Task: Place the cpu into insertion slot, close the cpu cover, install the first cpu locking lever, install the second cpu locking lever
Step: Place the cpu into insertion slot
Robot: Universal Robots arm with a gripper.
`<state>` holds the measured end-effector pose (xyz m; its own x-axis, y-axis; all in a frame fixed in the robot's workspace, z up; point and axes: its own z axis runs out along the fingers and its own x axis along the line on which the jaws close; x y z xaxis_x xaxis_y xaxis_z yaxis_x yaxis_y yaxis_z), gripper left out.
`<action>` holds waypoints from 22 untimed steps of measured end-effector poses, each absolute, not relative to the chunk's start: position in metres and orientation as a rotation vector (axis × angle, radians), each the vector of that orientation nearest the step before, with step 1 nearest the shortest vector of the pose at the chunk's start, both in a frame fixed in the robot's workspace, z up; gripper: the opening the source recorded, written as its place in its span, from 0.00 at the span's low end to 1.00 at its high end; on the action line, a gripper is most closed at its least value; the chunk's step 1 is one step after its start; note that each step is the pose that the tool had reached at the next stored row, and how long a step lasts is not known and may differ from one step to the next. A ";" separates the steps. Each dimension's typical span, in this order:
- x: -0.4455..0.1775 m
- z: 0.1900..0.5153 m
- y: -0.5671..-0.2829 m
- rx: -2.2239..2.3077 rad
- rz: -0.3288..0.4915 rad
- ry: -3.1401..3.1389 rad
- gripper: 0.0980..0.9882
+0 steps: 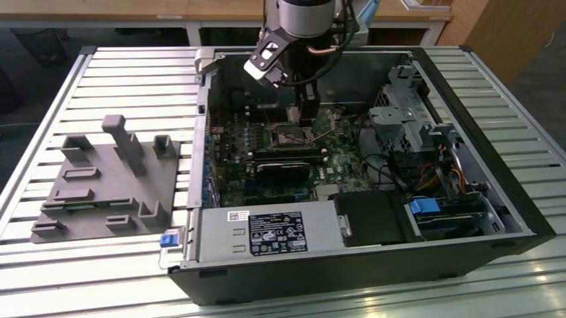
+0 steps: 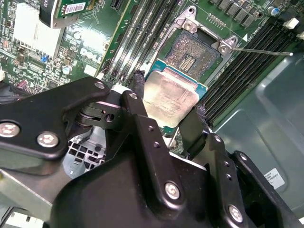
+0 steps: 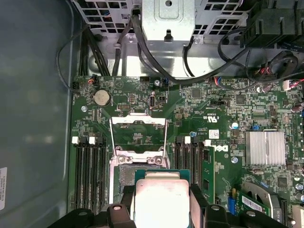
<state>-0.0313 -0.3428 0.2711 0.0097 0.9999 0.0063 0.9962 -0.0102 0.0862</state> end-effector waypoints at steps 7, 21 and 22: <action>-0.031 0.261 -0.342 2.191 0.101 2.169 0.50; -0.031 0.255 -0.342 2.191 0.100 2.169 0.50; -0.031 0.254 -0.342 2.191 0.100 2.169 0.50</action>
